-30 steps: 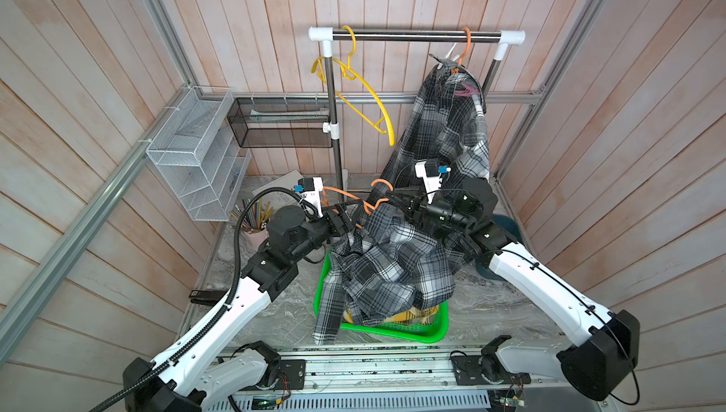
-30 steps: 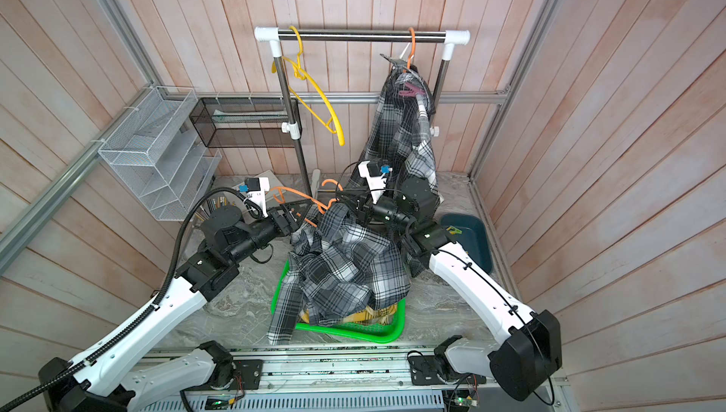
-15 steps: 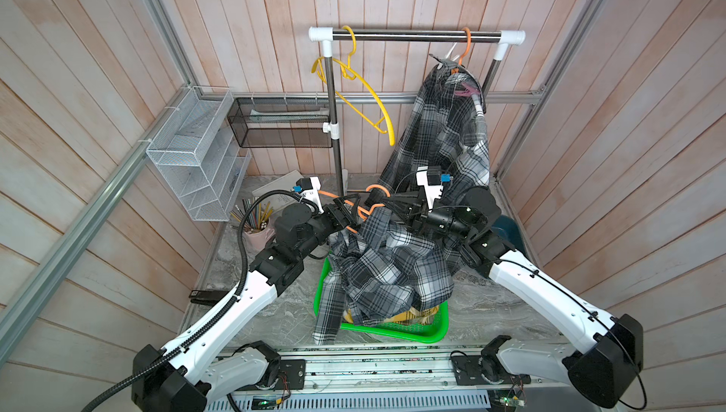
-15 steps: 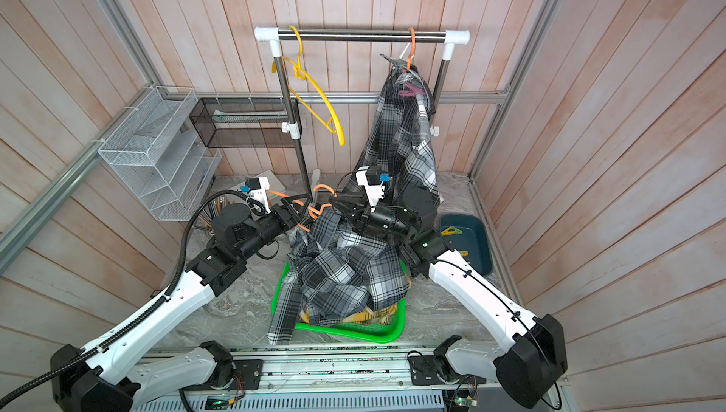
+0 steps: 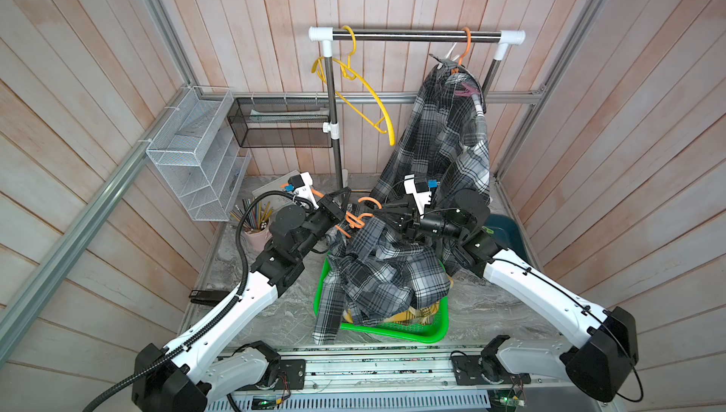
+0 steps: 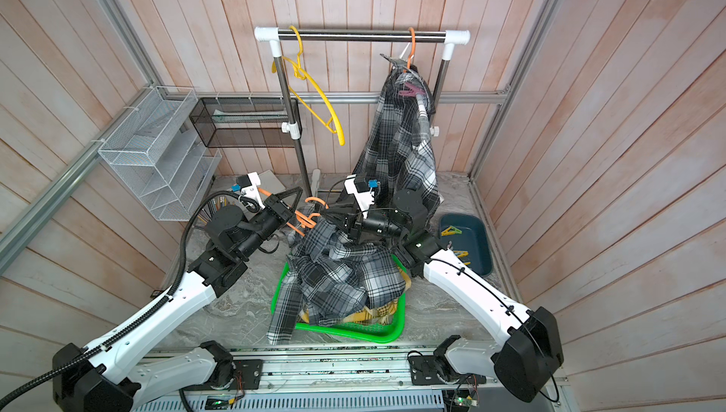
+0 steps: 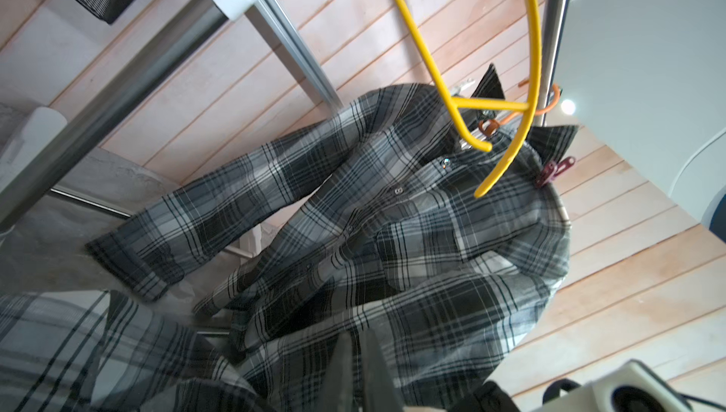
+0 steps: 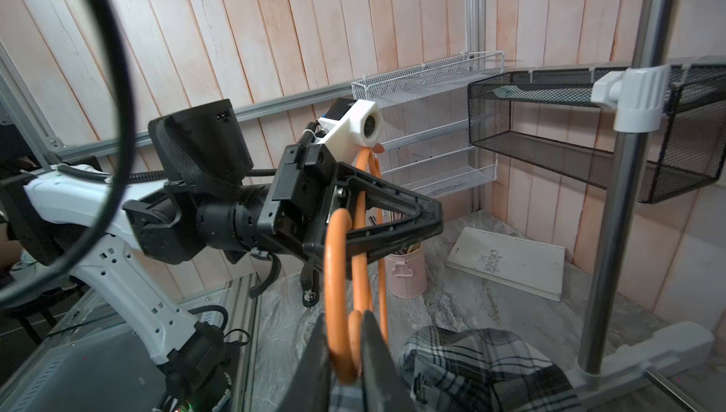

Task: Remove the clothespins securing long-sleeve shirts to the hanger
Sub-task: Remove the long-sleeve shirt from the hanger.

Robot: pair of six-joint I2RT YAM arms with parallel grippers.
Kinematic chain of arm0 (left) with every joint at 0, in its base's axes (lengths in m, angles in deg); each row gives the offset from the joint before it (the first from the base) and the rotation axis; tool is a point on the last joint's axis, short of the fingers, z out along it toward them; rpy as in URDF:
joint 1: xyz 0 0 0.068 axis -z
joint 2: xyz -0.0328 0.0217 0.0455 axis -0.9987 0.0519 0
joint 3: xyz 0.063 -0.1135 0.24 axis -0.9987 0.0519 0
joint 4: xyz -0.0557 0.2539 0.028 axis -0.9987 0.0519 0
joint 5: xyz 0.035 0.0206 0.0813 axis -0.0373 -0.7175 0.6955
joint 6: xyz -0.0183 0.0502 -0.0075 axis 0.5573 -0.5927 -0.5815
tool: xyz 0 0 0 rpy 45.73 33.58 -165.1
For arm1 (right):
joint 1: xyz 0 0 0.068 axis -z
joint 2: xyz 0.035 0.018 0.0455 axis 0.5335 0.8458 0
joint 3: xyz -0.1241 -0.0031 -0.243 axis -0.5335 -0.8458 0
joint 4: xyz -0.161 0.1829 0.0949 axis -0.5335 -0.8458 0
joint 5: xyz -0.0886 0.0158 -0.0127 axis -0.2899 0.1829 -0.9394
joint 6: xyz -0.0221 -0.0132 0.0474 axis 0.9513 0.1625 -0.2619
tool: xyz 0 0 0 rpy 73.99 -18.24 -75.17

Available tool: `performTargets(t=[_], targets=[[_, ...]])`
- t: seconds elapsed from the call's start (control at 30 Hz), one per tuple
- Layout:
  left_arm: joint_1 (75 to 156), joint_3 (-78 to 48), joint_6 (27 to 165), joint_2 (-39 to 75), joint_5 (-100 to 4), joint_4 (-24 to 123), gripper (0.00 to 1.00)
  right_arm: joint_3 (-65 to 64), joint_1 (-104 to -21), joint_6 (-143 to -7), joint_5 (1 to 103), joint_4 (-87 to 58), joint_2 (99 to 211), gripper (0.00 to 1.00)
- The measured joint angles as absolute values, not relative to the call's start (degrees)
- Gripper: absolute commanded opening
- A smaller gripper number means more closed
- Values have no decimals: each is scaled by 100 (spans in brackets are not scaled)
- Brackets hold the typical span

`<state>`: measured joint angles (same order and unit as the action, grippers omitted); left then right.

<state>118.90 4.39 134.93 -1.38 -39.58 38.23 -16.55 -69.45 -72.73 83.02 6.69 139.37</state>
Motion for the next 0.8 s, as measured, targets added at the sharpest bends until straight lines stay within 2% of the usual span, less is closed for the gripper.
performTargets(t=[0.07,0.23,0.43,0.8], targets=[[11877,441,13476,-138,-3956,3804,0,-1712,-6961,-7284,8310,693,13904,54],[11591,441,13437,-221,-3962,3817,0,-2199,-6961,-7334,8258,714,13773,59],[11088,297,13214,-558,-3956,4040,0,-2890,-6961,-7371,8024,712,13703,61],[10642,-361,13006,-873,-4032,4346,0,-4177,-6961,-7927,7827,1370,13797,61]])
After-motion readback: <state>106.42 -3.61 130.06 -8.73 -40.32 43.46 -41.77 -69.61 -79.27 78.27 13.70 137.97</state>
